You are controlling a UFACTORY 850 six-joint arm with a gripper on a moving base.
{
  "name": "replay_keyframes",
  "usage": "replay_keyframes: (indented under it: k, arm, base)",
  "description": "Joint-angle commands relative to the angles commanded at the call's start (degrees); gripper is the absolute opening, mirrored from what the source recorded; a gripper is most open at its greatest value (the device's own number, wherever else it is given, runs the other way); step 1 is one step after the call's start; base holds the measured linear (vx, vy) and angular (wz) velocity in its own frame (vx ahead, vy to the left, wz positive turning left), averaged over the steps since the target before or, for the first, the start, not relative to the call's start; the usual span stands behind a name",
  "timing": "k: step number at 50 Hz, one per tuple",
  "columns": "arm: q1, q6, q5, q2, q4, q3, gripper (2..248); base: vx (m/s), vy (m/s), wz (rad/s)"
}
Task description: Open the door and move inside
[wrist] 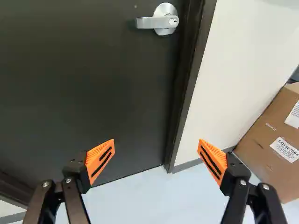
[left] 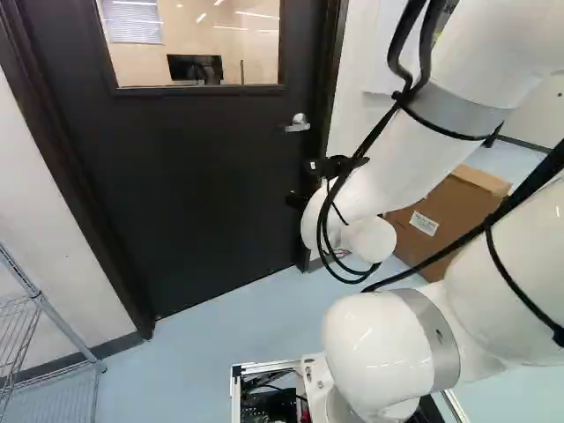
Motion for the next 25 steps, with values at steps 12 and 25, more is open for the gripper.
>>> replay_keyframes:
  k: [12, 25]
  arm:
    - [-0.01, 0.00, 0.00, -0.91, 0.00, -0.77, 247]
    - [-0.33, 0.00, 0.00, -1.66, 0.00, -2.81, 247]
  base:
    - [0.000, 0.000, 0.000]
    - [0.000, 0.000, 0.000]
